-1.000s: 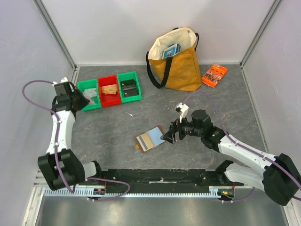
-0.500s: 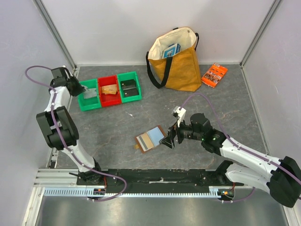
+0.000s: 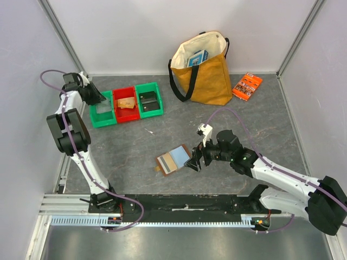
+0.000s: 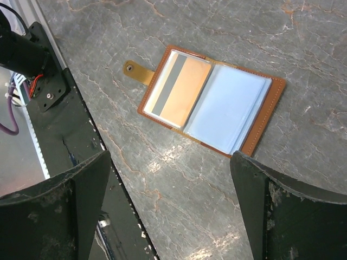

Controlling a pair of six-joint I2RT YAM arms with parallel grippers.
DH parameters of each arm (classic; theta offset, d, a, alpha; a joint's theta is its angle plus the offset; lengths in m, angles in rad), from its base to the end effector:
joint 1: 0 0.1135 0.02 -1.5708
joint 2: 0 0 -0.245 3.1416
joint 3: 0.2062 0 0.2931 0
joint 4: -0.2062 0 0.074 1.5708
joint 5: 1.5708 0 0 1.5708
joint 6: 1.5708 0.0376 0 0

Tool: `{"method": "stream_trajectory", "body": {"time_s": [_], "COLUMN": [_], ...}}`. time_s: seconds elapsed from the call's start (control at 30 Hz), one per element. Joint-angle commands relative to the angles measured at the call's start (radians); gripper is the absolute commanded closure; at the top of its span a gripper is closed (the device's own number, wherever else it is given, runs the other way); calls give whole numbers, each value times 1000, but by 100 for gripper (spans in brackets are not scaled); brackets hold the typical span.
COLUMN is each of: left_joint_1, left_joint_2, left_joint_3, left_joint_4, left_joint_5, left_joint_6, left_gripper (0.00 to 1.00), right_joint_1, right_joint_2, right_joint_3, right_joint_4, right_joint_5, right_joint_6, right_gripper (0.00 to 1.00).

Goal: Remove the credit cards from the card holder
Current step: Place the credit card in the storage box, then remove the credit card from the card holder.

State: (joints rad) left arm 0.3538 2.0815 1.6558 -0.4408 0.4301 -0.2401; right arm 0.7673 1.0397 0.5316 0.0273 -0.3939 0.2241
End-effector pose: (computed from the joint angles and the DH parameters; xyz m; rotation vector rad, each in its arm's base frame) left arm 0.4706 0.1571 0.1810 -0.5132 2.3296 -0.4689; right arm 0.1859 0.1993 0.1873 -0.8289 2.0051 0.9992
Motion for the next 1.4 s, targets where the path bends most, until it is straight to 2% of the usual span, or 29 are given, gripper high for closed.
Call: {"method": "stream_trajectory", "body": {"time_s": [0.0, 0.13, 0.23, 0.4, 0.5, 0.6, 0.7, 1.03, 1.13, 1.23, 1.37], "left_joint_1": [2, -1, -12, -68, -113, -186, -312, -689, -759, -814, -900], "left_joint_2": [-14, -38, -69, -139, -219, -352, -484, -926, -1044, -1130, -1170], "left_joint_3": [59, 82, 97, 122, 101, 10, -101, -588, -727, -858, -1023], "left_joint_4": [-42, -84, -102, -162, -202, -202, -202, -76, -35, 31, 143], "left_joint_5": [-37, -155, -204, -335, -360, -378, -412, -425, -435, -360, -330], "left_joint_6": [41, 56, 50, 39, -13, -57, -93, -237, -295, -367, -442], "left_gripper": [60, 44, 36, 31, 30, 30, 30, 30, 31, 33, 33], "right_joint_1": [-11, -13, -13, -13, -13, -13, -13, -2, 15, 42, 75], "right_joint_2": [11, 20, 25, 40, 60, 83, 109, 186, 215, 244, 293], "right_joint_3": [59, 74, 80, 91, 97, 113, 133, 188, 202, 215, 220], "right_joint_4": [-3, -10, -21, -64, -72, -75, -79, -76, -64, -58, -44], "right_joint_5": [23, 20, 30, 70, 76, 98, 142, 194, 217, 240, 270], "right_joint_6": [-17, -12, -16, -14, -14, -20, -26, -35, -26, -19, -22], "right_gripper": [2, 2, 2, 2, 2, 2, 2, 2, 2, 2, 2]}}
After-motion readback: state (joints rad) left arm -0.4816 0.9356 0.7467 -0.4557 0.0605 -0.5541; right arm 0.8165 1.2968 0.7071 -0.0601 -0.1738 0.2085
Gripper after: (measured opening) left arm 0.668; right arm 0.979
